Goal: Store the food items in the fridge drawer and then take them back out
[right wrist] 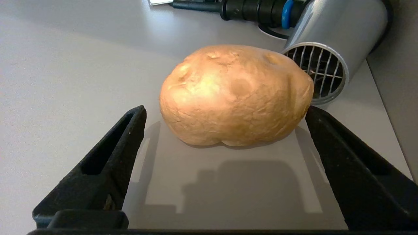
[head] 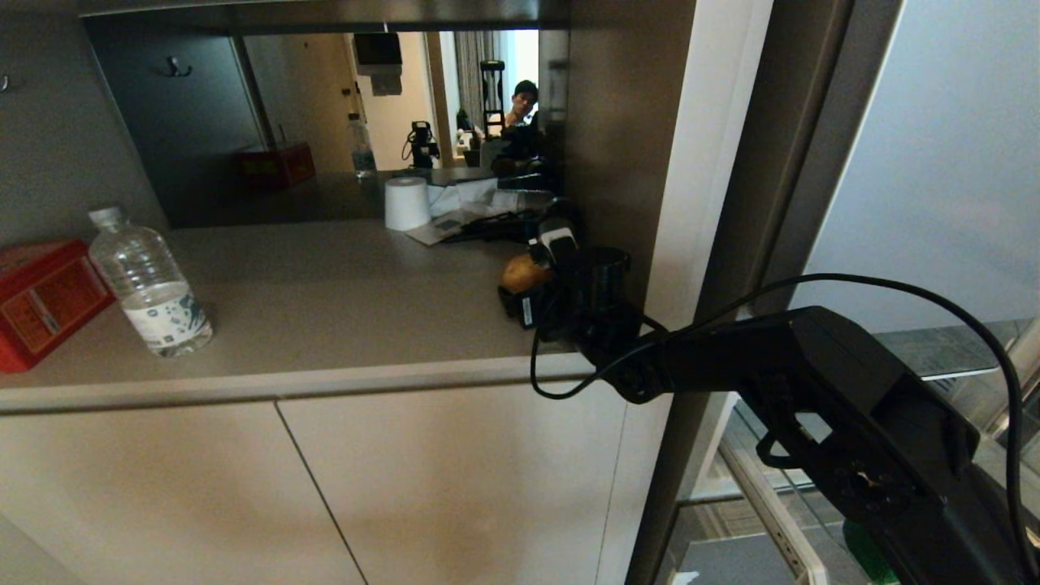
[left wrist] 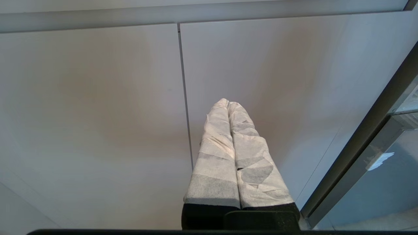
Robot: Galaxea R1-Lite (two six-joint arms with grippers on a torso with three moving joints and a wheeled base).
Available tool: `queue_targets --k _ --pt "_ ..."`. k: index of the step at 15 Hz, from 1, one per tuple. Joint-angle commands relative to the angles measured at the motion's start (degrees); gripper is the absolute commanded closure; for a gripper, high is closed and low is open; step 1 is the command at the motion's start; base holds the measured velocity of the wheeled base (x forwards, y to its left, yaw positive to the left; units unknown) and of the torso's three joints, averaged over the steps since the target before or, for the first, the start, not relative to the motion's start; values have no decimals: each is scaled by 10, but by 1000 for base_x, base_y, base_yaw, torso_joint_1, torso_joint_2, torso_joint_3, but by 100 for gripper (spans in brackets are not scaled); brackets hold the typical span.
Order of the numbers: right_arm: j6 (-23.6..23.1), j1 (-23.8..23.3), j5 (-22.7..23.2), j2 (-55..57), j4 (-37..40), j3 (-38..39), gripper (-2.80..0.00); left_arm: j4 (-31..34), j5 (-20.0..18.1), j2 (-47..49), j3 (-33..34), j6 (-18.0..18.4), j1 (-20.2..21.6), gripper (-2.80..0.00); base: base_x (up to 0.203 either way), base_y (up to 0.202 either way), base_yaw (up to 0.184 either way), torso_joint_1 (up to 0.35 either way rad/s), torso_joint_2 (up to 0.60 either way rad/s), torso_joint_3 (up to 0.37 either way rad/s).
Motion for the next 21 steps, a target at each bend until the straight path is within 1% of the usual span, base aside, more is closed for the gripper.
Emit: queue_targets --k 1,3,4,13,15,16,18,19,21 --pt "0 0 -1 0 -3 0 -280 0 0 1 0 0 0 0 0 0 0 0 0 0" --pt "-1 -3 -1 1 -3 0 -280 0 0 1 0 0 0 0 0 0 0 0 0 0" --pt "0 -4 -1 3 -3 0 0 0 0 1 0 0 0 0 0 0 0 0 0 0" --pt "2 -2 -5 -3 -11 9 0 0 0 1 0 0 -1 0 0 0 0 0 0 0" --pt "3 -3 -7 -20 -28 17 0 0 0 1 0 -1 0 0 0 0 0 0 0 0" --pt "6 -2 -8 -40 -33 31 0 0 0 1 0 0 0 0 0 0 0 0 0 0" --pt "16 2 -8 -95 -42 91 0 0 0 1 0 -1 0 0 0 0 0 0 0 0" --pt "21 10 -8 -130 -49 134 0 0 0 1 0 0 0 0 0 0 0 0 0 0" --pt "31 37 -7 -211 -63 246 0 0 0 1 0 0 0 0 0 0 0 0 0 0"
